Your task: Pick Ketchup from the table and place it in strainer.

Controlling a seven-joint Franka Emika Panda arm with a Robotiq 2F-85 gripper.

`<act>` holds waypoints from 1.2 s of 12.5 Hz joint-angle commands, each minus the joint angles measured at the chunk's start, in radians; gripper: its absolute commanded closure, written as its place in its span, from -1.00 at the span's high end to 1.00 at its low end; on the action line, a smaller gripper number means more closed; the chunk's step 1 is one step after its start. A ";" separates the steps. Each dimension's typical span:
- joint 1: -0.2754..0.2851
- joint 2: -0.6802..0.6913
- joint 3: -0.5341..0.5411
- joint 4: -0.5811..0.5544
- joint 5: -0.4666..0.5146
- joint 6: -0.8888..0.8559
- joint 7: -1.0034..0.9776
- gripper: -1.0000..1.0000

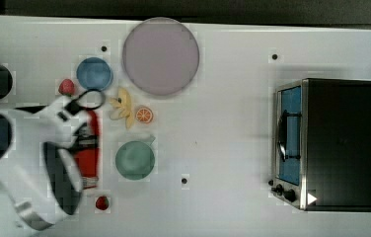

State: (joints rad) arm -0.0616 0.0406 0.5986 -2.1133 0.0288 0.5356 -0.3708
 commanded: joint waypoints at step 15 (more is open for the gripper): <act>0.129 0.430 0.061 0.024 -0.035 0.472 0.378 0.87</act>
State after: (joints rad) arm 0.0567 0.4976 0.6753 -2.0996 0.0066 0.9907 -0.0341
